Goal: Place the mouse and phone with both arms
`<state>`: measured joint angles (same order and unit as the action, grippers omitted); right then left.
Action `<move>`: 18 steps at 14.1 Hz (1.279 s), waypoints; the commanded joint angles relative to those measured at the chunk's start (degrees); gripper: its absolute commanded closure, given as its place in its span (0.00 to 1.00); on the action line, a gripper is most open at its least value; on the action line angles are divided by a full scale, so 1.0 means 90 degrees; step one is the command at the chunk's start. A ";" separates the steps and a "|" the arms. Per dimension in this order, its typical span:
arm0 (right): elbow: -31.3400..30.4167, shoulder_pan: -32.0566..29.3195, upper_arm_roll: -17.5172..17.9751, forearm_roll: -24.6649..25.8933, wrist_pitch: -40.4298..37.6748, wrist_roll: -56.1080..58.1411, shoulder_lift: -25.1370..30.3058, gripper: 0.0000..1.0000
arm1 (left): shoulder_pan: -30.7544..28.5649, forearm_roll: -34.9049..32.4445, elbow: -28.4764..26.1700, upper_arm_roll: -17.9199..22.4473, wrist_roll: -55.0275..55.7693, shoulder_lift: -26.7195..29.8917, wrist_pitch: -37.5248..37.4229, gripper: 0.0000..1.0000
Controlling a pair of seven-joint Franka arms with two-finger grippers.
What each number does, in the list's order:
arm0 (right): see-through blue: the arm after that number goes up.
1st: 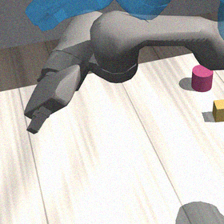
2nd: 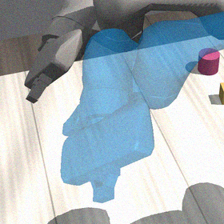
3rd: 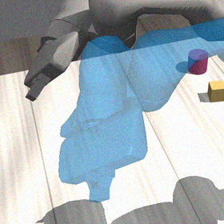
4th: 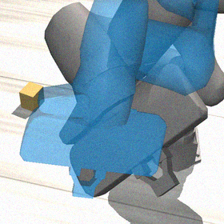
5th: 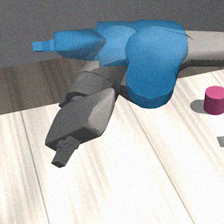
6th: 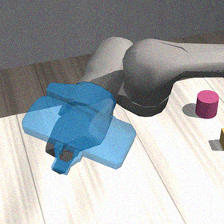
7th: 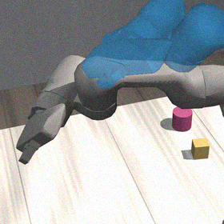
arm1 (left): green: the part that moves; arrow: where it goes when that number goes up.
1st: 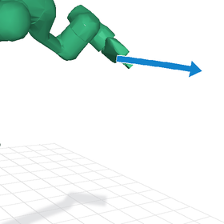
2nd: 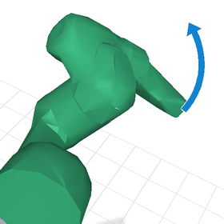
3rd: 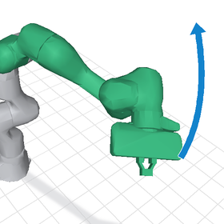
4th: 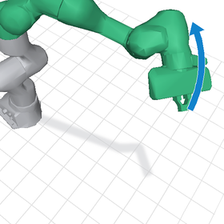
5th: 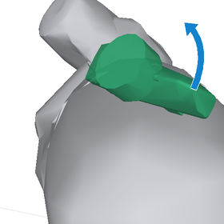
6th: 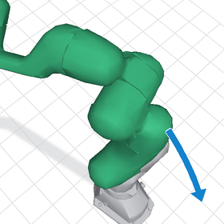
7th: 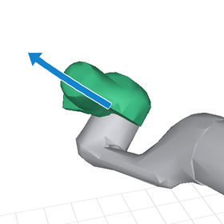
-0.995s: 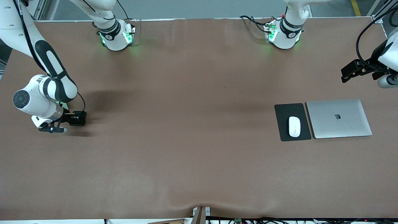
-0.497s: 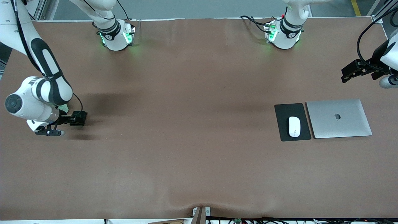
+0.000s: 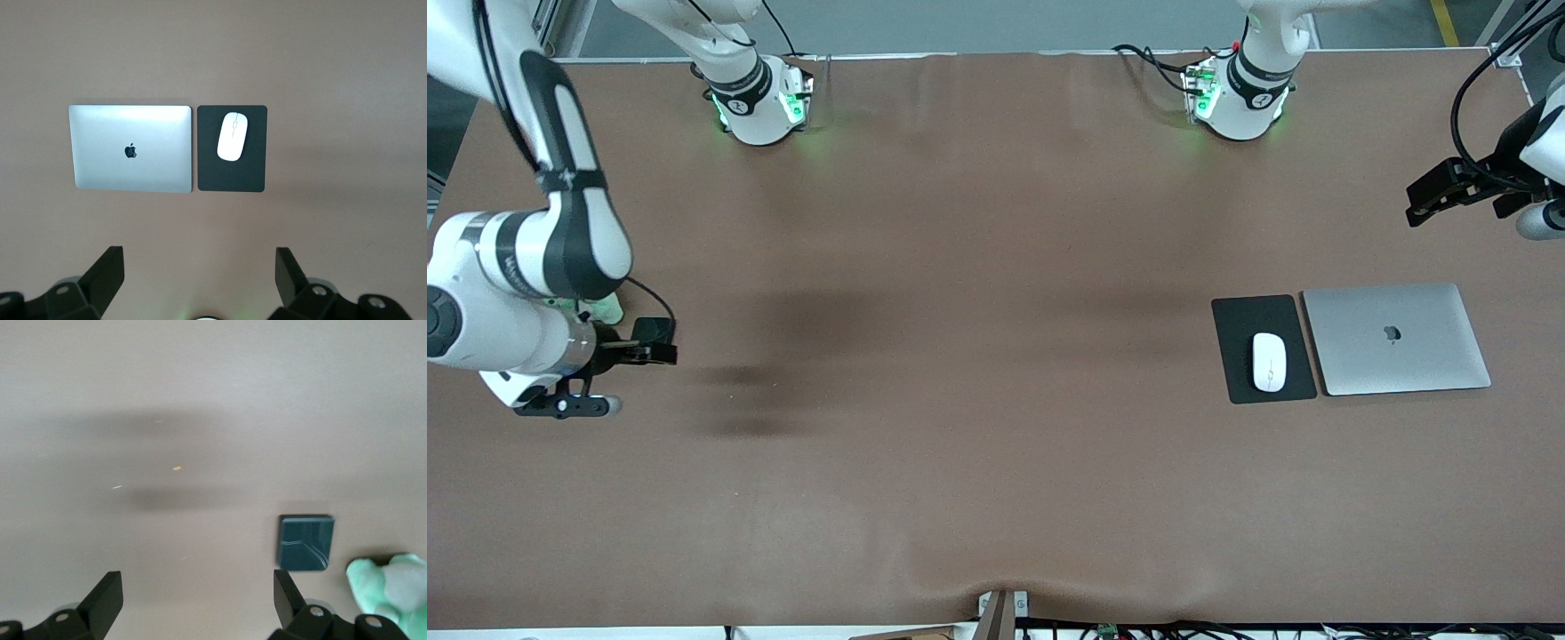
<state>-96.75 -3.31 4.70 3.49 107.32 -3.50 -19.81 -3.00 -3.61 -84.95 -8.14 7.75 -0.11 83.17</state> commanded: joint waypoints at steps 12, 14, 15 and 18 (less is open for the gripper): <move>0.0856 0.0241 -0.0102 -0.0720 -0.2967 -0.0149 0.2425 0.00 | -0.0164 0.0303 -0.0268 0.0026 -0.0510 0.0296 0.0075 0.00; 0.0916 0.0153 -0.0131 -0.0720 -0.3028 0.0045 0.2416 0.00 | -0.0164 0.0323 -0.0268 0.0026 -0.0510 0.0296 0.0075 0.00; 0.0916 0.0027 -0.0122 -0.0720 -0.2979 0.0259 0.2416 0.00 | -0.0164 0.0333 -0.0268 0.0026 -0.0510 0.0296 0.0075 0.00; 0.0906 -0.0043 -0.0131 -0.0720 -0.2852 0.0349 0.2406 0.00 | -0.0164 0.0343 -0.0268 0.0026 -0.0520 0.0305 0.0066 0.00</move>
<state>-89.59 -2.68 3.08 -2.08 81.45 -1.45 2.34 -3.95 -2.09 -86.23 -7.99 4.46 1.10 83.27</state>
